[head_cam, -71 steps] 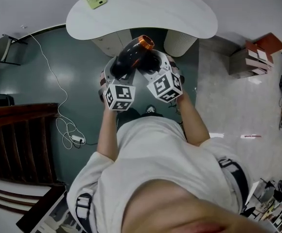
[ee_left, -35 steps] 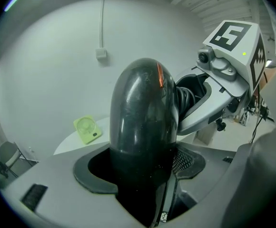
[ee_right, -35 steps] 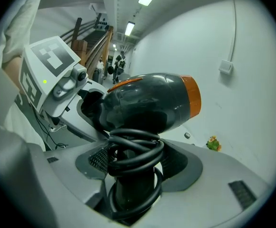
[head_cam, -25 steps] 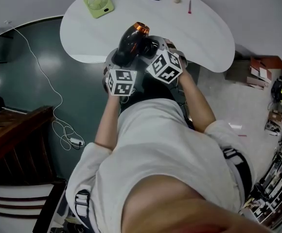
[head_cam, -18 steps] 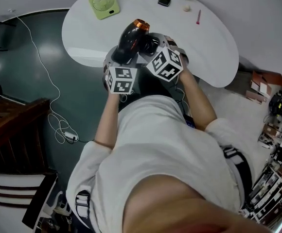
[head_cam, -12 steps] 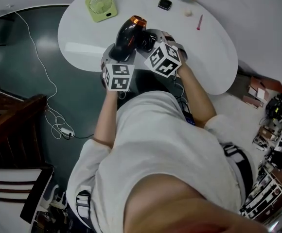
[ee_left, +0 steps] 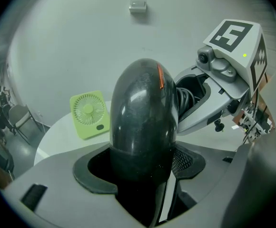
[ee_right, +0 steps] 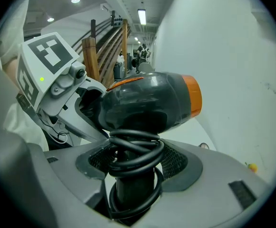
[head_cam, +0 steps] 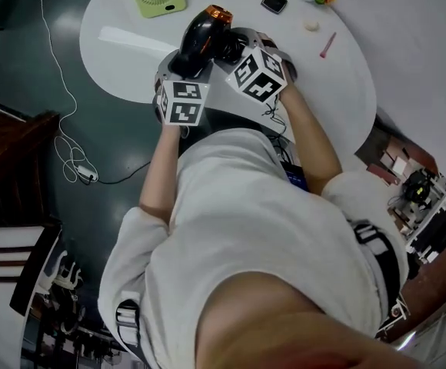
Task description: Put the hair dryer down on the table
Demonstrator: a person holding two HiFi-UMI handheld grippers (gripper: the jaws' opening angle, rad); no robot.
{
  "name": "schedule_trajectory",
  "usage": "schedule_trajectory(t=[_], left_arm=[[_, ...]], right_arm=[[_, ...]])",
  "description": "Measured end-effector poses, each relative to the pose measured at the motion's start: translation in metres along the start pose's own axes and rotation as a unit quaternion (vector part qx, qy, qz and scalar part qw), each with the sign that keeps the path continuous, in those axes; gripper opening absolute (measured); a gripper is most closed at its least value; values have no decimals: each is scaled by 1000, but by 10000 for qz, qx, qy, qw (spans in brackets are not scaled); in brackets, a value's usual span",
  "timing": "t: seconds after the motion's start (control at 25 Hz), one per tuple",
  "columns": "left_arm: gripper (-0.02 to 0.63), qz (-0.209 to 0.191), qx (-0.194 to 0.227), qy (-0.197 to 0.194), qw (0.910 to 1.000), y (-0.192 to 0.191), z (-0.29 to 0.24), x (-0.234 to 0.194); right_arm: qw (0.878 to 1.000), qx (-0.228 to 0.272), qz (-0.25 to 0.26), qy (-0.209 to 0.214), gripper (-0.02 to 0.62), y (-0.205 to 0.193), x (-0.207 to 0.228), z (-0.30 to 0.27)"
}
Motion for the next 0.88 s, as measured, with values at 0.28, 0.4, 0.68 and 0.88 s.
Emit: schedule_trajectory(t=[0.28, 0.4, 0.68, 0.88], left_arm=[[327, 133, -451, 106, 9988, -12, -24, -6], [327, 155, -570, 124, 9982, -16, -33, -12], [327, 294, -744, 114, 9967, -25, -56, -19], [327, 295, -787, 149, 9964, -26, -69, -26]], right_arm=[[9985, -64, -238, 495, 282, -17, 10, -28], [9977, -56, -297, 608, 282, -20, 14, -40], [9959, -178, -338, 816, 282, -32, 24, -64], [9952, -228, -337, 885, 282, -36, 33, -76]])
Point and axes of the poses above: the fingertips, and each gripper's own axes: z backward along the fingers, x to its right, y out of its top, the point moved 3 cm from there along z, backward along the fingers, and after that the axes turned 3 degrees about x, right-handed, at the moved point
